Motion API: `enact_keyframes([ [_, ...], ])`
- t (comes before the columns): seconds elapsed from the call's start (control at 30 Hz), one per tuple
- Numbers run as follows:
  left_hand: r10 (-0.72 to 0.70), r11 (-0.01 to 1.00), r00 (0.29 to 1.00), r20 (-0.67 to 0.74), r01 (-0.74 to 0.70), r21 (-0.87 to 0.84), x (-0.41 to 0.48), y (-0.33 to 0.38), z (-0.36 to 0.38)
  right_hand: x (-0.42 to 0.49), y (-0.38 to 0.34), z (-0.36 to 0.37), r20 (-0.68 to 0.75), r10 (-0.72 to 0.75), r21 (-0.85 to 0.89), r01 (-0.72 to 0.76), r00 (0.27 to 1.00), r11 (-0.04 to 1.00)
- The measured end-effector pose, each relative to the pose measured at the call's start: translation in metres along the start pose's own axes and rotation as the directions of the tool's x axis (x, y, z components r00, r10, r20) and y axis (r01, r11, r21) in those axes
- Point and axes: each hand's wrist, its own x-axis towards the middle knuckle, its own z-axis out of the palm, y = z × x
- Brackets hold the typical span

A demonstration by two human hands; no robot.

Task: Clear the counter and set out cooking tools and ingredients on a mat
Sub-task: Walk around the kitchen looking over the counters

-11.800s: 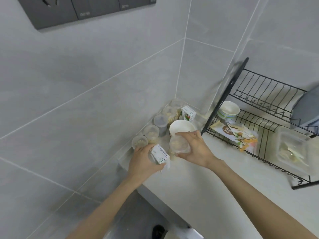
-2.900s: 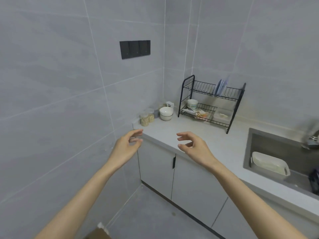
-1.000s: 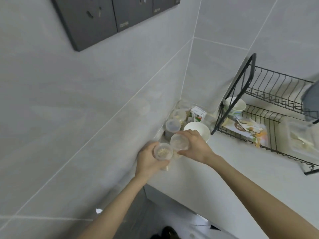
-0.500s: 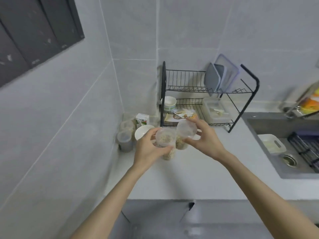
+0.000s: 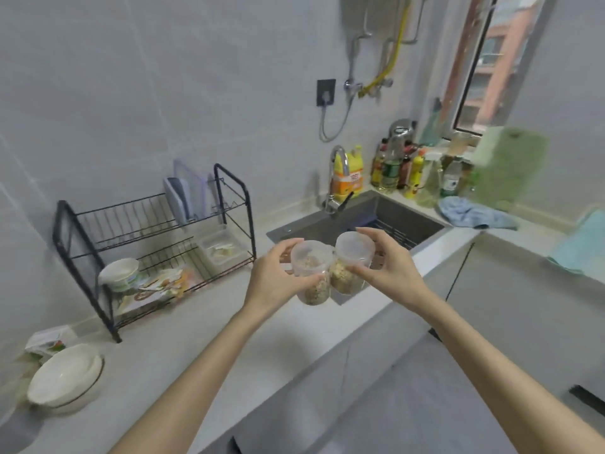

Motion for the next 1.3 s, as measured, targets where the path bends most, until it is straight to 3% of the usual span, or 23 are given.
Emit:
enact_keyframes([
  [0.3,0.194,0.981,0.946,0.258,-0.182,-0.073,0.045,0.106,0.203,-0.054,0.082,-0.203,-0.273,0.095,-0.098,-0.126,0.957,0.987],
  [0.5,0.315,0.949,0.851,0.420,-0.279,-0.146,0.053,0.172,0.328,-0.111,0.122,-0.310,-0.444,0.182,-0.127,-0.263,0.878,0.956],
  [0.9,0.532,0.847,0.549,0.645,-0.326,-0.421,0.048,0.295,0.574,-0.217,0.192,-0.484,-0.757,0.318,-0.074,-0.558,0.571,0.827],
  [1.3,0.686,0.726,0.221,0.693,-0.276,-0.630,0.024,0.423,0.816,-0.287,0.255,-0.653,-0.917,0.287,-0.018,-0.749,0.276,0.662],
])
